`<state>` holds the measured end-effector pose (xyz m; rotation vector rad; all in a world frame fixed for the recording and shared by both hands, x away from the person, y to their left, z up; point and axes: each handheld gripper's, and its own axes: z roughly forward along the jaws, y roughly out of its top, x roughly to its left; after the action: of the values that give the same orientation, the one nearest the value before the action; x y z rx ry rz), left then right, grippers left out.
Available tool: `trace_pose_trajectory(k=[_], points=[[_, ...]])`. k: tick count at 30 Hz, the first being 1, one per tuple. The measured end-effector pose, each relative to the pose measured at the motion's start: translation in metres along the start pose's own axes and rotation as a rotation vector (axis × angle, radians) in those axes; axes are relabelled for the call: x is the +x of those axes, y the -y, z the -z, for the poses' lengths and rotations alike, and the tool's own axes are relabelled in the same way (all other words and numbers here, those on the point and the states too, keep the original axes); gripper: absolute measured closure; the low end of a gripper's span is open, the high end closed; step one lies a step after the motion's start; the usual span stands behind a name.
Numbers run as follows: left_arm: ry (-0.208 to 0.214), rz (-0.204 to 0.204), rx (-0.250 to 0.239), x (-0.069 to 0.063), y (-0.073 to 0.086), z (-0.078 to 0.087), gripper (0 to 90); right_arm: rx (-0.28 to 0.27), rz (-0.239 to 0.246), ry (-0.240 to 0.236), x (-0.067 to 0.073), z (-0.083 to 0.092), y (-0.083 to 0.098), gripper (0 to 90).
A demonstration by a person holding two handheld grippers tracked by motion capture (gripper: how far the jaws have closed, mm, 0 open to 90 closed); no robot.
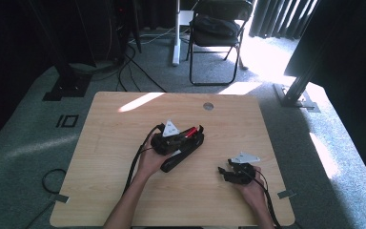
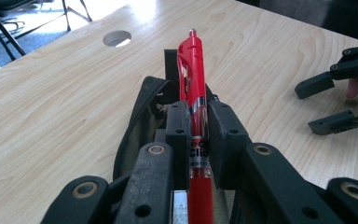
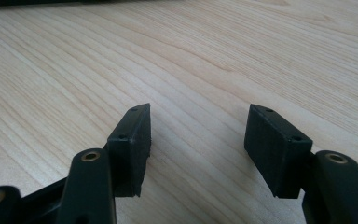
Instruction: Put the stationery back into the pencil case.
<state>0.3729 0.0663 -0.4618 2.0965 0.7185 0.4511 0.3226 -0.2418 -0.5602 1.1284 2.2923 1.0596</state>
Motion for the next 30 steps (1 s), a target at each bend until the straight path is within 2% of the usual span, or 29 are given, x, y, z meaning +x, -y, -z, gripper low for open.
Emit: trace_pose_trajectory(k=[30], points=[[-0.022, 0.018, 0.028, 0.005, 0.002, -0.014, 79.4, 0.001, -0.001, 0.0, 0.0, 0.0, 0.0, 40.9]])
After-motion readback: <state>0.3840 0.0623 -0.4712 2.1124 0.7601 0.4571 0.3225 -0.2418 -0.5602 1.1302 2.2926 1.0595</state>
